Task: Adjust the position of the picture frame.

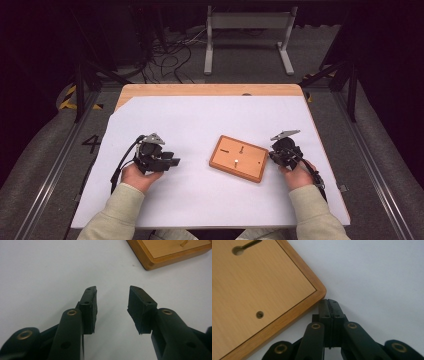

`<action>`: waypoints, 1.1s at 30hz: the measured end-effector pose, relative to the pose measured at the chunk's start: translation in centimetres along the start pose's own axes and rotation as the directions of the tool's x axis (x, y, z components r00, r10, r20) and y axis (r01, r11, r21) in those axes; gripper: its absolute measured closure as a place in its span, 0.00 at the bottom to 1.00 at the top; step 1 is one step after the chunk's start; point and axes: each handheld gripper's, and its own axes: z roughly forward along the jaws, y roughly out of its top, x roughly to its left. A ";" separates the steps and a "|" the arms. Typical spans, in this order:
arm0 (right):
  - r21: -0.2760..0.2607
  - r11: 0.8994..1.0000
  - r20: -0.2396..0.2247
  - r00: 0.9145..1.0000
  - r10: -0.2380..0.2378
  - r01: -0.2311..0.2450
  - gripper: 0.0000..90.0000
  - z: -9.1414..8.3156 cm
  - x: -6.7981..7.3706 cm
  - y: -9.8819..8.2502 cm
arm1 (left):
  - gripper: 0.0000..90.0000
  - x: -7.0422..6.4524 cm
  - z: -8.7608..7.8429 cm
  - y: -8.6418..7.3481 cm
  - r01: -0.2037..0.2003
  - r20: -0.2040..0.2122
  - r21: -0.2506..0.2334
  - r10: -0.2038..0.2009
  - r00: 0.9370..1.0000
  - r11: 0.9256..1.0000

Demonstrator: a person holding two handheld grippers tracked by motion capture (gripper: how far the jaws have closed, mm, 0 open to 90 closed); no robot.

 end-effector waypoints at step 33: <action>-0.085 0.986 -0.013 0.989 -0.144 0.142 0.96 2.9 3.2 5.5 | 0.61 0.2 0.3 -0.1 0.010 0.001 0.006 -0.010 1.000 1.000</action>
